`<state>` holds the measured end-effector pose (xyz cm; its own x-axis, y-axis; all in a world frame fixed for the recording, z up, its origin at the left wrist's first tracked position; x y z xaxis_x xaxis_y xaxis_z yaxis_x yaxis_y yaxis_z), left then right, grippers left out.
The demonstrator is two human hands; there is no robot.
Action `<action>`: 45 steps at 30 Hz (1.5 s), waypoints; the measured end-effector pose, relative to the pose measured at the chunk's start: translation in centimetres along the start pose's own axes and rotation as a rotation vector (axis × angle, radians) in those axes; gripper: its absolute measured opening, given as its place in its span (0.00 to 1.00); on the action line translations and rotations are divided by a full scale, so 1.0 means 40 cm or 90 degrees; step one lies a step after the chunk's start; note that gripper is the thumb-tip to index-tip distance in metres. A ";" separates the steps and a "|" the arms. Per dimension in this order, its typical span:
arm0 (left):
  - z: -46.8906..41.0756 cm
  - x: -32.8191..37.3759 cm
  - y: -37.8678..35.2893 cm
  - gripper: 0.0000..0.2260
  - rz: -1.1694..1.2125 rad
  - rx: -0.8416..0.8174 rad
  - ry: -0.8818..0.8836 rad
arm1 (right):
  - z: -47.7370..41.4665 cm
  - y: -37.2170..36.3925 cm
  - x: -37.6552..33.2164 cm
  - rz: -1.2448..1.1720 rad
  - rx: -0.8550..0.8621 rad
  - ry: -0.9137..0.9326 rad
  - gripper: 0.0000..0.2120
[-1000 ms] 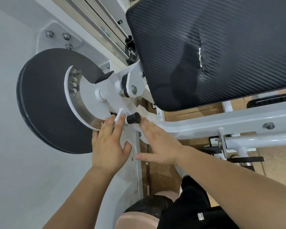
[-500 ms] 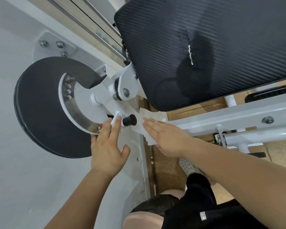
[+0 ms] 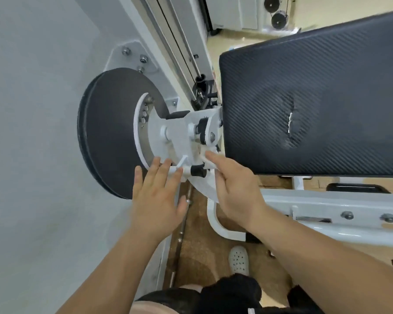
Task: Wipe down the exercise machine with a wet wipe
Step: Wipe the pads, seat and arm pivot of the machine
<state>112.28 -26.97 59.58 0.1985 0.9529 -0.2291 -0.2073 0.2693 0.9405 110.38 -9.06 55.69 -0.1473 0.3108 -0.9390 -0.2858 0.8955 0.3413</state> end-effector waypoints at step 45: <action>-0.076 -0.253 0.068 0.11 0.051 0.444 -0.213 | -0.247 -0.181 -0.078 0.796 -0.231 0.011 0.42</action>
<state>106.80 -35.47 63.69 0.5100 0.8433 -0.1696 0.3952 -0.0546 0.9170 103.54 -19.65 56.58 -0.5095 0.8602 0.0217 -0.1852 -0.1342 0.9735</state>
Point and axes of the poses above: each hand's wrist, its own z-axis away from the middle knuckle, its own y-axis out of the back of the hand, x = y × z, the point moved 4 cm from there along -z, towards the middle knuckle, and after that the axes turned 14 degrees about -x, right-handed, at the moved point
